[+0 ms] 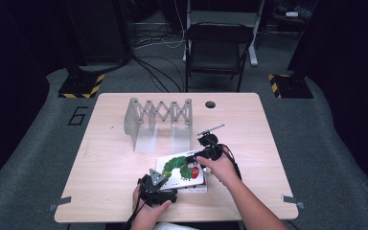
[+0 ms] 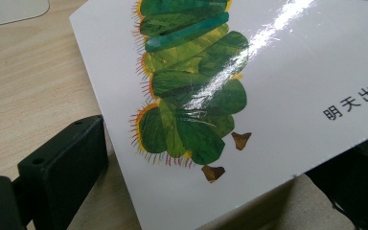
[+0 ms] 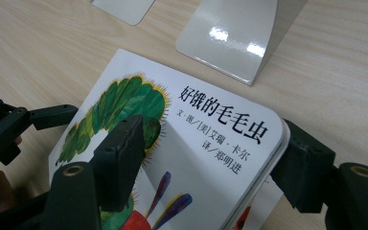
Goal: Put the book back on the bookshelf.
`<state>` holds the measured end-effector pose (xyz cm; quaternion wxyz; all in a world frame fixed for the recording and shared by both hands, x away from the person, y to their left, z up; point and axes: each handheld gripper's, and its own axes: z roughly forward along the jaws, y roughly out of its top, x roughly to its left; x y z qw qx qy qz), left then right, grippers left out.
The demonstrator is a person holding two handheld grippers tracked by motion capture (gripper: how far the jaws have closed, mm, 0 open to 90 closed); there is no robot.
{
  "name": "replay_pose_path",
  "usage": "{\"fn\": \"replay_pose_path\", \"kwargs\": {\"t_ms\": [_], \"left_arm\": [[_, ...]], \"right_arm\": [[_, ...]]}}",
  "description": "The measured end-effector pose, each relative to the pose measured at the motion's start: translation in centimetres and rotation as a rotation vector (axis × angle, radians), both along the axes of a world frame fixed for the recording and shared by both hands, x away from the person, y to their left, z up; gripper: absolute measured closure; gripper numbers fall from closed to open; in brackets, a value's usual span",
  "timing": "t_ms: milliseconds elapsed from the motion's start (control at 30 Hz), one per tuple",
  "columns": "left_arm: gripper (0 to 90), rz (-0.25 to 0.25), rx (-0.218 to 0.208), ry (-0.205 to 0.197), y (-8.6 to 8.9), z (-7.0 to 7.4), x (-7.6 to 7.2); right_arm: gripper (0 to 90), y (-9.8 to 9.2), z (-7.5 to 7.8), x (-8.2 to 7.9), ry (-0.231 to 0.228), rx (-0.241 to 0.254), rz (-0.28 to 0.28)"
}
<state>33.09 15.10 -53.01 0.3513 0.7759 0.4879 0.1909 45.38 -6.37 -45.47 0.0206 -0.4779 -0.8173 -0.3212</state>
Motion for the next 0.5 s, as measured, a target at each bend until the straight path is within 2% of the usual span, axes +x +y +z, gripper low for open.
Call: {"fn": "replay_pose_path", "kwargs": {"t_ms": [233, 400, 500], "left_arm": [[3.6, 0.000, 0.000, -0.001, -0.01, 0.01, 0.06], [3.6, -0.002, 0.002, 0.000, 0.01, 0.00, 0.10], [3.6, -0.003, 0.002, -0.002, 0.01, 0.00, 0.12]], "right_arm": [[29.6, 0.00, -0.14, 0.15, 0.004, 0.005, 0.021], [24.5, 0.16, -0.40, 0.24, 0.042, 0.020, 0.050], [24.7, 0.29, -0.46, 0.22, 0.042, 0.015, 0.058]]}}
